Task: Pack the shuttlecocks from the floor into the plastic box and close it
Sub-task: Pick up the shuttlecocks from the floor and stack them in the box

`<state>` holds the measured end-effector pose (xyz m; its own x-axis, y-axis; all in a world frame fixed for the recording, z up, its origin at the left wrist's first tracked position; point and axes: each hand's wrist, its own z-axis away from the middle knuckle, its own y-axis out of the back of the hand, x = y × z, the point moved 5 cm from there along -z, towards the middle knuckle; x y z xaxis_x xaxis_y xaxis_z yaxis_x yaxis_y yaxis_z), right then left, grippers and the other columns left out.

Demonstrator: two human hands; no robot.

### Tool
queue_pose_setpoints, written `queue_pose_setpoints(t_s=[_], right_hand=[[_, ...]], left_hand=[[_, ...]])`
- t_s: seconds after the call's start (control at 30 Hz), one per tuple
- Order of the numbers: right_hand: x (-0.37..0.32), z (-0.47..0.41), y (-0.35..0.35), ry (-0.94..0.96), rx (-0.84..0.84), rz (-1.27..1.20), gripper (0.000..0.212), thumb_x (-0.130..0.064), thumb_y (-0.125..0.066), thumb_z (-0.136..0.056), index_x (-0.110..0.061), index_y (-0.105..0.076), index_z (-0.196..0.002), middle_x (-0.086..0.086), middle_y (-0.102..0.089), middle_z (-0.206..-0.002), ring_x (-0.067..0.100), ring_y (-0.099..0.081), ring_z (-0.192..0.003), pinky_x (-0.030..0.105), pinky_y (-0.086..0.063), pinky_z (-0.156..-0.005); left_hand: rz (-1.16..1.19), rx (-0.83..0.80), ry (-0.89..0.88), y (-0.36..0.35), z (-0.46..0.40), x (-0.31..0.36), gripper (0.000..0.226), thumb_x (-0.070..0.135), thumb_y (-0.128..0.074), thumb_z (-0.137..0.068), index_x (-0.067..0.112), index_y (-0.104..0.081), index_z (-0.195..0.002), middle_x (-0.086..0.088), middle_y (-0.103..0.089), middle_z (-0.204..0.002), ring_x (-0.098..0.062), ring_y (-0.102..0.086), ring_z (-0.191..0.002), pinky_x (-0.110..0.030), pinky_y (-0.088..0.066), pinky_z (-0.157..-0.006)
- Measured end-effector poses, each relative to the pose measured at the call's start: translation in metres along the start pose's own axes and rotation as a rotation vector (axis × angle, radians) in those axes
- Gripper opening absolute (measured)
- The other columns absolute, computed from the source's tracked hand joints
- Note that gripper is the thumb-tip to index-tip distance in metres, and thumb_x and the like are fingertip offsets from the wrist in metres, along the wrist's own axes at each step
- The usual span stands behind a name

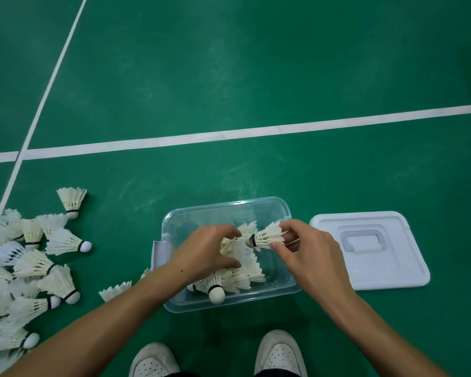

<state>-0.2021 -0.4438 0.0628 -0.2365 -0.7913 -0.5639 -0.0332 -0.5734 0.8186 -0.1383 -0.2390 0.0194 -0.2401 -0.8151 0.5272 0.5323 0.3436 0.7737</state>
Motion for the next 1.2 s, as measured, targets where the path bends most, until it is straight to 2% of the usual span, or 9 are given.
queue_pose_setpoints(t_s=[0.1,0.33,0.47,0.63,0.8,0.9,1.07,1.13,1.2], right_hand=[[-0.001,0.0,-0.006,-0.023,-0.037,0.05,0.026,-0.038,-0.078,-0.089,-0.034,-0.071,-0.114,-0.019,-0.074,-0.091,0.012,-0.072,-0.086,0.038,-0.059,-0.077],[0.002,-0.004,-0.009,-0.052,-0.065,0.055,0.026,-0.036,-0.079,-0.089,-0.031,-0.073,-0.113,-0.016,-0.074,-0.091,0.012,-0.071,-0.085,0.038,-0.059,-0.078],[0.0,-0.005,-0.013,-0.041,-0.082,0.074,0.02,-0.031,-0.079,-0.089,-0.029,-0.073,-0.108,-0.012,-0.075,-0.091,0.014,-0.071,-0.085,0.039,-0.059,-0.079],[-0.014,-0.012,-0.044,-0.023,-0.213,0.027,0.016,-0.02,-0.079,-0.09,-0.018,-0.075,-0.105,-0.005,-0.076,-0.09,0.017,-0.071,-0.085,0.04,-0.061,-0.082],[-0.011,-0.019,-0.07,-0.112,-0.313,-0.114,0.017,-0.009,-0.077,-0.094,-0.01,-0.072,-0.11,0.002,-0.07,-0.093,0.022,-0.074,-0.072,0.041,-0.066,-0.059],[-0.008,-0.023,-0.075,-0.149,-0.319,-0.131,0.018,-0.008,-0.076,-0.095,-0.008,-0.071,-0.113,0.003,-0.068,-0.093,0.023,-0.073,-0.071,0.039,-0.065,-0.059],[-0.004,-0.024,-0.072,-0.233,-0.384,-0.244,0.037,-0.008,-0.075,-0.096,-0.005,-0.065,-0.131,0.004,-0.069,-0.106,0.016,-0.067,-0.072,0.021,-0.054,-0.052],[-0.003,-0.021,-0.062,-0.224,-0.363,-0.31,0.047,-0.007,-0.076,-0.095,-0.006,-0.062,-0.139,0.002,-0.069,-0.112,0.016,-0.071,-0.086,0.027,-0.062,-0.062],[-0.004,-0.018,-0.045,-0.158,-0.304,-0.317,0.045,-0.01,-0.076,-0.094,-0.012,-0.065,-0.137,-0.004,-0.072,-0.114,0.012,-0.072,-0.1,0.037,-0.065,-0.085]], left_hand=[[-0.054,-0.022,0.007,-0.005,-0.009,0.005,0.067,0.052,-0.09,-0.074,0.04,-0.063,-0.134,0.01,-0.07,-0.126,-0.014,-0.066,-0.112,-0.037,-0.055,-0.095],[-0.106,-0.034,0.025,-0.006,-0.014,-0.001,0.045,0.051,-0.085,-0.081,0.035,-0.07,-0.12,0.006,-0.066,-0.125,-0.014,-0.062,-0.105,-0.033,-0.053,-0.088],[-0.096,-0.006,0.028,-0.007,-0.013,-0.005,0.043,0.049,-0.085,-0.081,0.034,-0.07,-0.119,0.006,-0.066,-0.124,-0.011,-0.059,-0.1,-0.029,-0.047,-0.082],[-0.065,0.039,0.031,-0.005,-0.01,-0.008,0.041,0.048,-0.087,-0.079,0.036,-0.067,-0.113,0.01,-0.066,-0.117,-0.01,-0.062,-0.1,-0.027,-0.049,-0.079],[-0.073,0.044,0.048,-0.009,-0.011,-0.013,0.046,0.05,-0.086,-0.078,0.036,-0.067,-0.117,0.01,-0.068,-0.117,-0.012,-0.065,-0.101,-0.032,-0.056,-0.084],[-0.078,0.029,0.065,-0.013,-0.012,-0.016,0.049,0.051,-0.086,-0.078,0.036,-0.067,-0.121,0.009,-0.069,-0.12,-0.013,-0.065,-0.102,-0.034,-0.056,-0.085],[-0.053,0.025,0.046,-0.012,-0.008,-0.018,0.066,0.059,-0.088,-0.073,0.042,-0.062,-0.131,0.012,-0.067,-0.122,-0.011,-0.063,-0.106,-0.033,-0.054,-0.088],[-0.001,0.061,0.035,0.0,-0.002,-0.016,0.075,0.063,-0.088,-0.069,0.042,-0.06,-0.135,0.015,-0.066,-0.121,-0.009,-0.063,-0.109,-0.033,-0.053,-0.093],[0.077,0.148,-0.023,0.018,0.006,-0.009,0.071,0.066,-0.084,-0.069,0.039,-0.062,-0.131,0.018,-0.067,-0.117,0.0,-0.062,-0.105,-0.028,-0.053,-0.092]])
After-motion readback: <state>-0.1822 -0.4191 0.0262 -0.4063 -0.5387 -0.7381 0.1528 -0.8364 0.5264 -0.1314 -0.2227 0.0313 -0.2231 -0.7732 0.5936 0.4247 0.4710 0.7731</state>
